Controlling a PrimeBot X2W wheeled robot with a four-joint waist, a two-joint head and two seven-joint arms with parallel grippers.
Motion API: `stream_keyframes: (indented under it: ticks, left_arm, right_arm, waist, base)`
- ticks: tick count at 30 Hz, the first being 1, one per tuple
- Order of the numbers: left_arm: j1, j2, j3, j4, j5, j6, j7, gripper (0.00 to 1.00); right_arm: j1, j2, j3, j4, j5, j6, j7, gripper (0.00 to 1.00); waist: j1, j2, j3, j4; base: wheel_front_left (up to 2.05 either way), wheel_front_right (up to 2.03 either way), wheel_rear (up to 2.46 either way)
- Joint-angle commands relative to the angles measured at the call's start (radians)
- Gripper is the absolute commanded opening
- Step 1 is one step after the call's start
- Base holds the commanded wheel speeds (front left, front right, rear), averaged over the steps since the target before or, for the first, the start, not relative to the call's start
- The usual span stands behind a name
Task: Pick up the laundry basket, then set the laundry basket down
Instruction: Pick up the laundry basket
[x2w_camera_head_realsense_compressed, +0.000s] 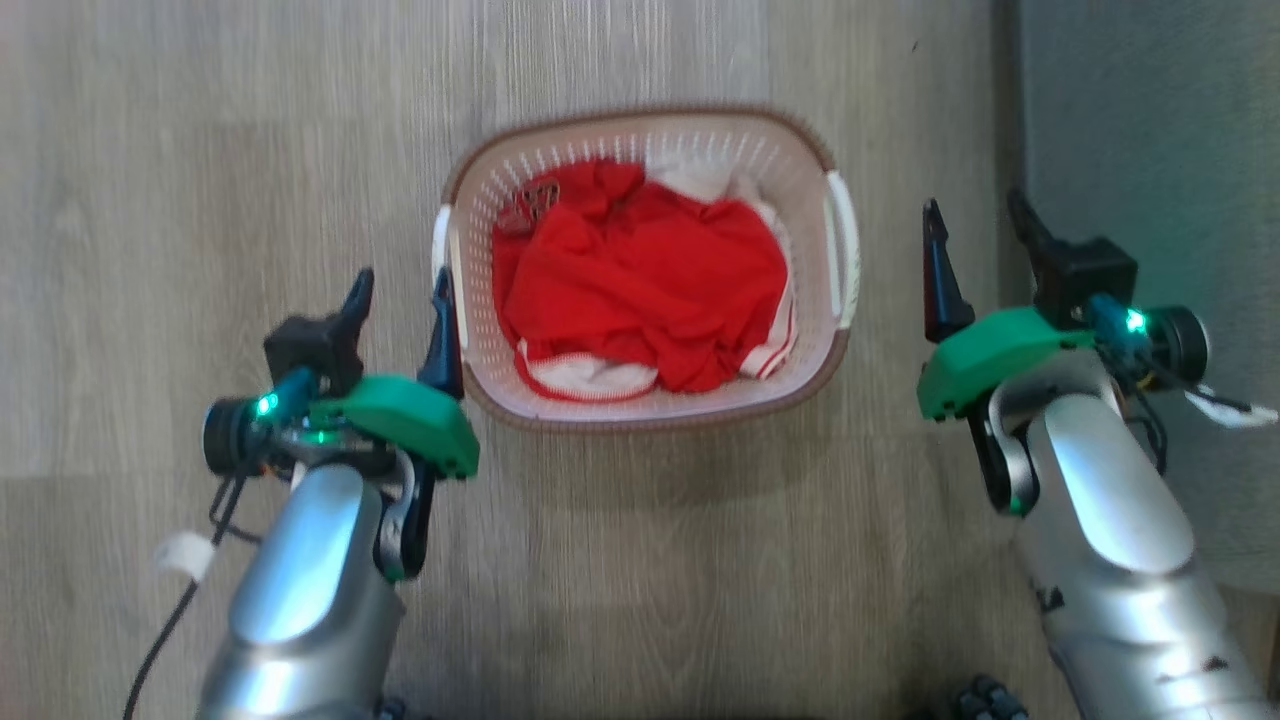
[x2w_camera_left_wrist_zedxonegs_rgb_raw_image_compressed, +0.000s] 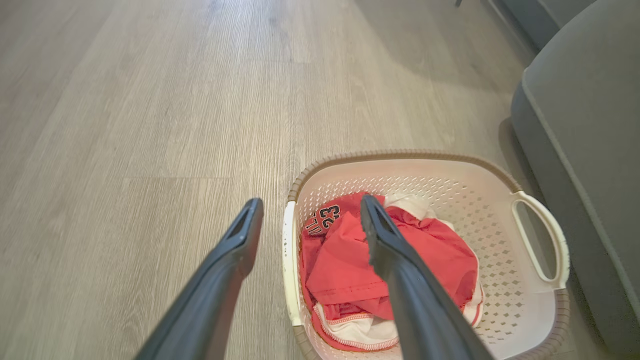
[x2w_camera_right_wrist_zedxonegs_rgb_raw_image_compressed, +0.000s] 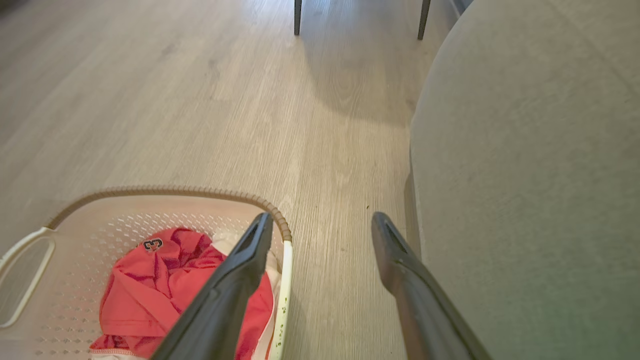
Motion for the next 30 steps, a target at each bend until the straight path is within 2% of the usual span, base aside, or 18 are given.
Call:
stream_keyframes:
  ticks: [1, 9, 30]
  left_arm:
    - [-0.038, 0.014, 0.022, 0.008, -0.012, 0.009, -0.01, 1.0]
    - [-0.144, 0.014, -0.017, 0.116, -0.061, 0.009, -0.01, 1.0]
    - [-0.376, 0.014, -0.133, 0.373, -0.148, 0.021, -0.01, 1.0]
  right_arm:
    - [-0.024, -0.002, 0.03, 0.002, -0.007, 0.006, -0.012, 1.0]
    - [-0.11, -0.002, 0.046, 0.105, -0.006, 0.006, -0.012, 1.0]
    - [-0.264, -0.002, 0.079, 0.23, 0.01, 0.006, -0.012, 1.0]
  waist:
    - [-0.0001, 0.0, 0.073, 0.01]
    - [-0.0001, 0.0, 0.18, 0.017]
    - [-0.0001, 0.0, 0.38, 0.042]
  base:
    - [0.0, 0.0, 0.0]
    - [0.0, 0.0, 0.0]
    - [0.0, 0.0, 0.0]
